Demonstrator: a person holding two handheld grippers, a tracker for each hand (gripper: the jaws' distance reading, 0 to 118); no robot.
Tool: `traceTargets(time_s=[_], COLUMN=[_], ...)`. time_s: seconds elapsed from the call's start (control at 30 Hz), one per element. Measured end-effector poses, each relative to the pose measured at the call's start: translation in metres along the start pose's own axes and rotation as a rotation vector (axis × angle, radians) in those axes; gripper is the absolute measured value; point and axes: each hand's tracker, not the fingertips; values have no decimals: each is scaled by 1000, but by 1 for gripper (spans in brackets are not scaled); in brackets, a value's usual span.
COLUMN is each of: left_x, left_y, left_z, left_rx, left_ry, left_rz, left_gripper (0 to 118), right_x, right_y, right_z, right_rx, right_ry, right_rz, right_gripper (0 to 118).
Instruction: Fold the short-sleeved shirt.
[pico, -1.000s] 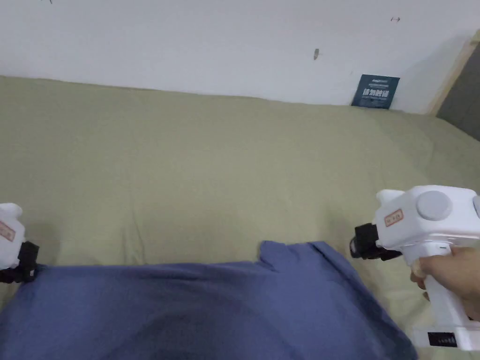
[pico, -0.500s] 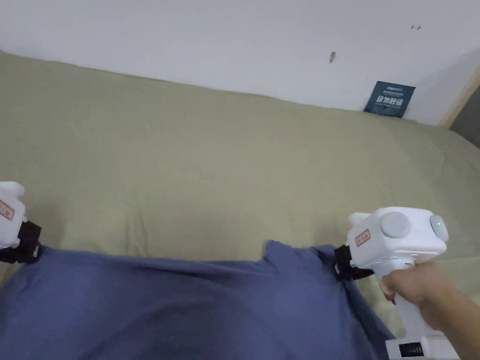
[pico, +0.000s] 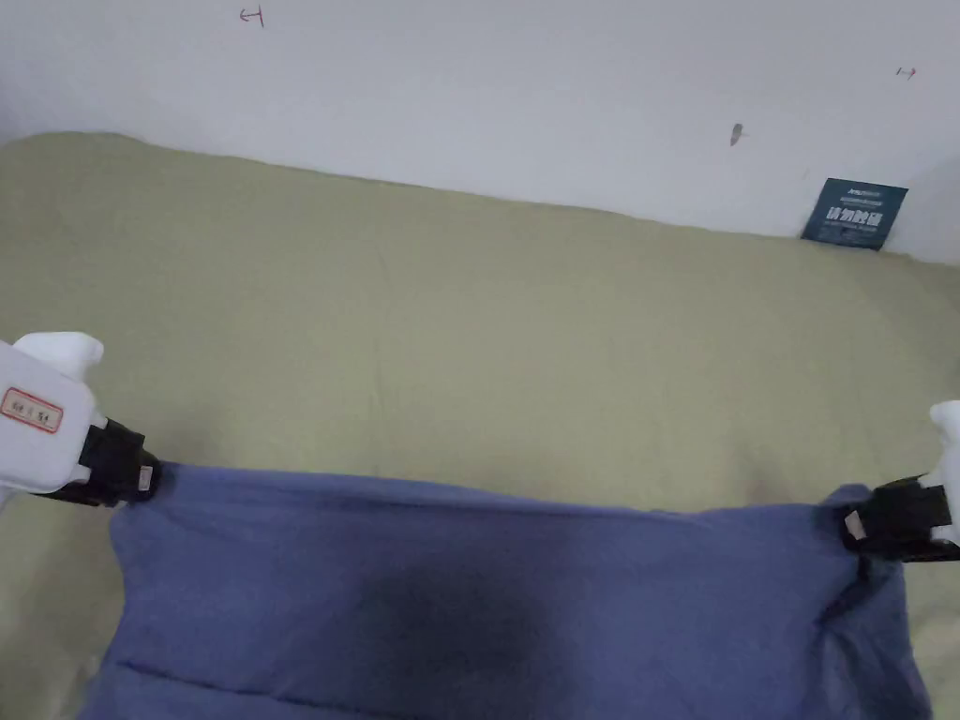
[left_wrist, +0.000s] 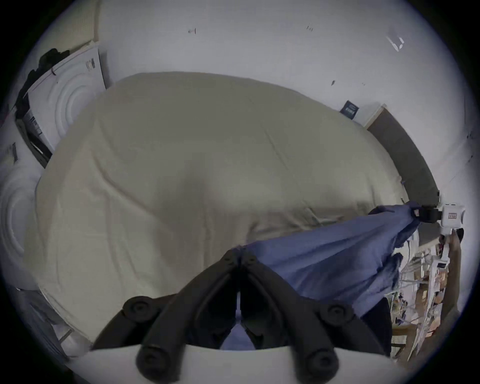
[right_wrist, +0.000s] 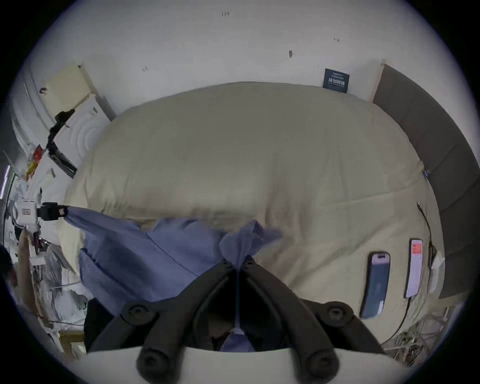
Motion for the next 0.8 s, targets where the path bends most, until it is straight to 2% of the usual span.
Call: traceTargets(time_s=[0.23, 0.4, 0.5, 0.67, 0.8], left_x=[-8, -9, -14, -26, -24], left_y=[-90, -157, -185, -200, -200], left_z=[48, 32, 16, -9, -19], left_rx=[14, -70, -112, -132, -129], left_ry=[-54, -53, -64, -19, -14], left_rz=[32, 70, 114, 155, 160], left_gripper=[1, 1, 1, 1, 1], right_x=[5, 13, 23, 34, 31], right_y=[-88, -167, -202, -220, -216], right_z=[51, 38, 19, -8, -17], right_rx=[-5, -98, -176, -180, -172], right_ry=[27, 27, 63, 50, 7], right_rz=[-24, -76, -123, -158, -126], right_gripper=[1, 1, 1, 1, 1])
